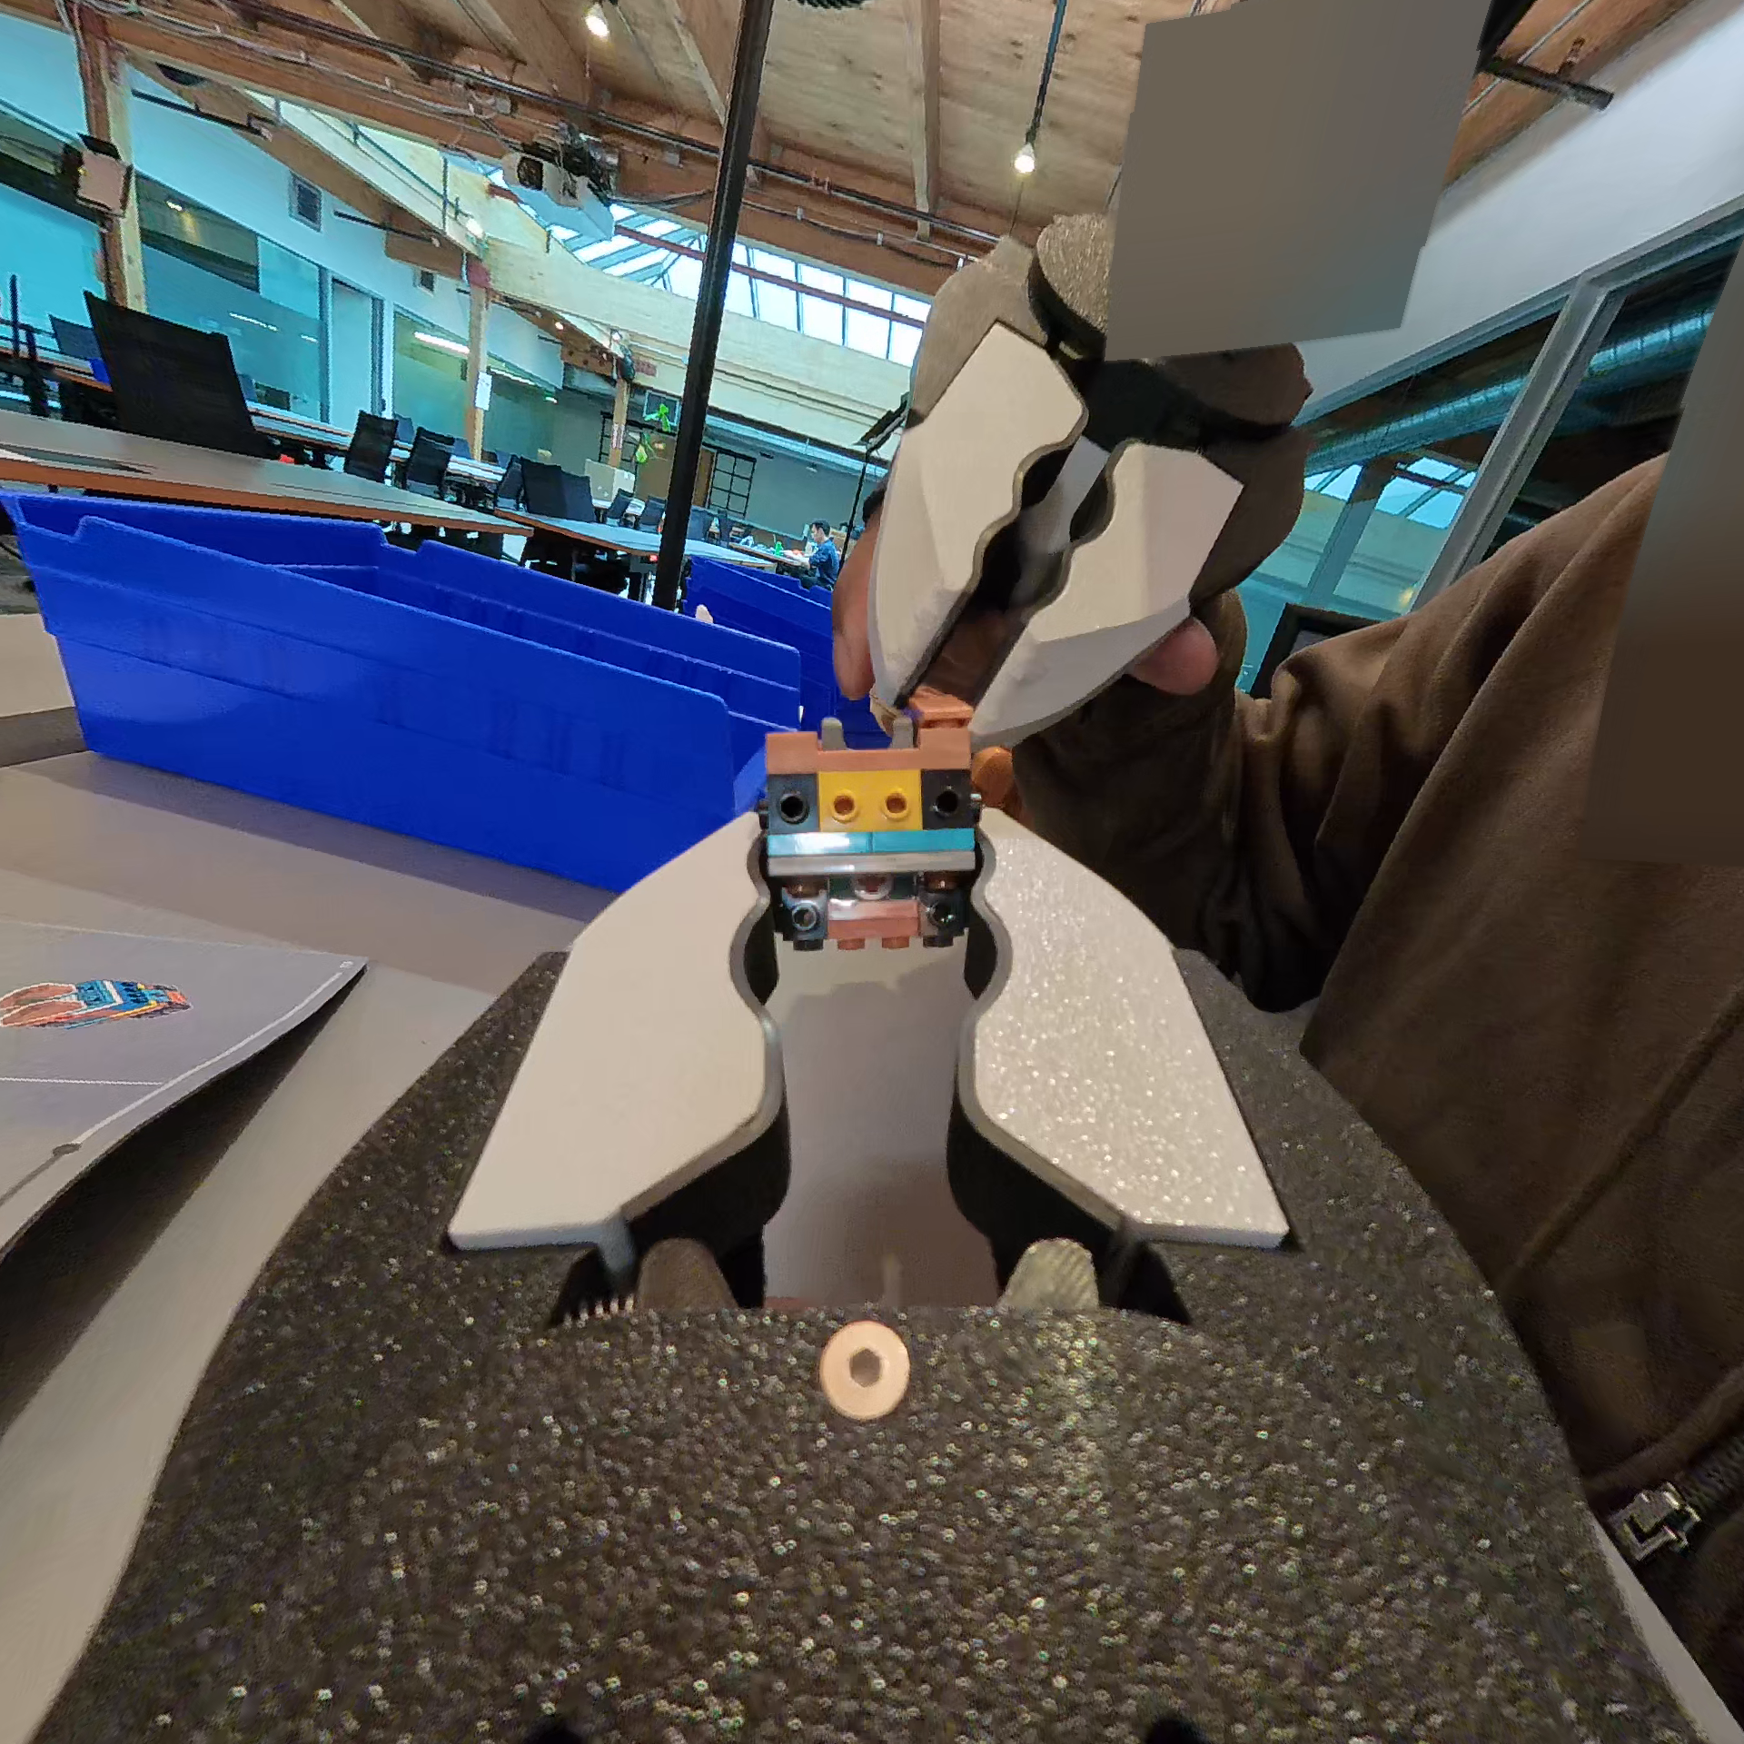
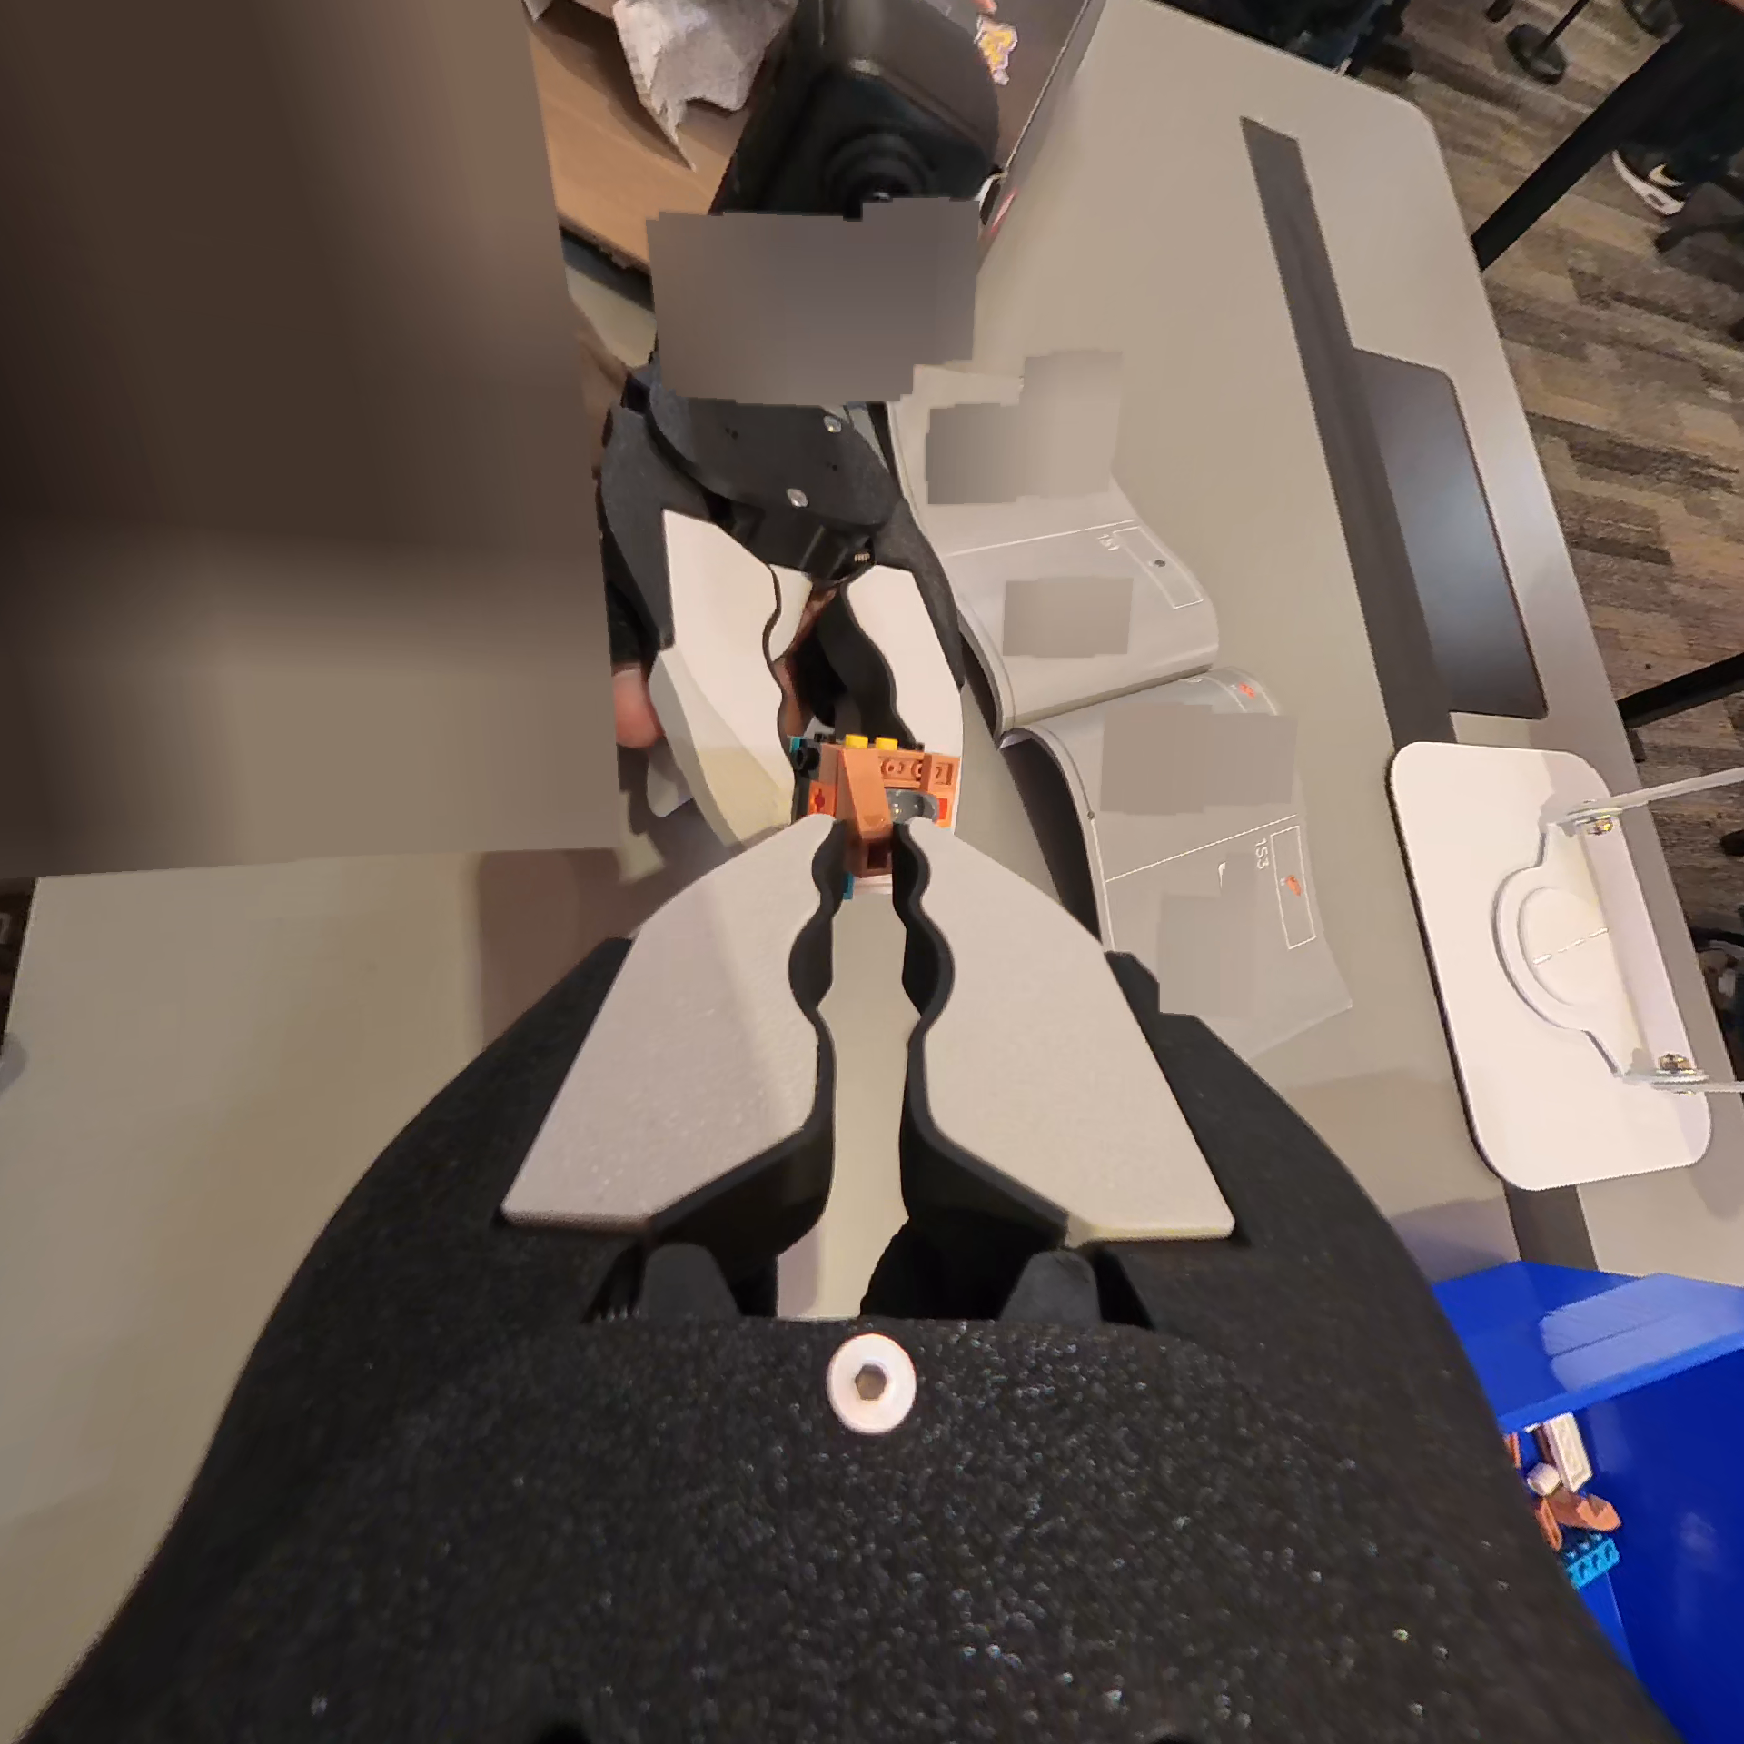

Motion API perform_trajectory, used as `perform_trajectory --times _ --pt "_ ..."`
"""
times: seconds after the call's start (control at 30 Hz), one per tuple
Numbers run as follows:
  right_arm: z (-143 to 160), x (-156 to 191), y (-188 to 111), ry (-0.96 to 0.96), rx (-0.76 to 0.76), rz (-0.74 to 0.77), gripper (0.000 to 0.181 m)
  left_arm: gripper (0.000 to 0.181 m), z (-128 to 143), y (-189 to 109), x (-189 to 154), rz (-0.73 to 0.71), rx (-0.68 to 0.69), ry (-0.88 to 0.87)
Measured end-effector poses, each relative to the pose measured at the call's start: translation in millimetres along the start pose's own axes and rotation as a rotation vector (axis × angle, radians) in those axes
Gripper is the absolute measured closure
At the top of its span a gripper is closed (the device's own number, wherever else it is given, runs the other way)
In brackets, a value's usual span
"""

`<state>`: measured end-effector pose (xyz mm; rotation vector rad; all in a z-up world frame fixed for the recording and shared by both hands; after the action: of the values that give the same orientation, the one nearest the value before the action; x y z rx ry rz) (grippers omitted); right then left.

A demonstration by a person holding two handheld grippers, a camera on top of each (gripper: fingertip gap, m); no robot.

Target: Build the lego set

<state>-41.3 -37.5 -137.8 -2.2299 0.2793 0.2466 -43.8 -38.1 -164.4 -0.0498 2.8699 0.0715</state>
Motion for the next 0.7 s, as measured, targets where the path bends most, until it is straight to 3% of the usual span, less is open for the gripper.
perform_trajectory --times 0.4,0.7 --pt "2.6 5.0 2.0 0.014 0.010 -0.052 0.172 0.145 8.4 6.8 -1.9 -0.012 0.069 0.025" --pt "-1.8 2.6 1.3 -0.003 -0.018 -0.025 0.171 0.145 4.2 4.3 -1.6 -0.005 0.037 0.013"
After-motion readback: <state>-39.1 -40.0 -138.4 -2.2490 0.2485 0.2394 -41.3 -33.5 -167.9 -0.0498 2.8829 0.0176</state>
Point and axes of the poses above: each gripper's, where its closed fingertips meet, y out along the fingers, z out of its underside, x = y × z across the jaws, the point moved 1 cm from there along -y, back along the fingers, and after that the axes turned 8 degrees about x, right-handed, at the moved point
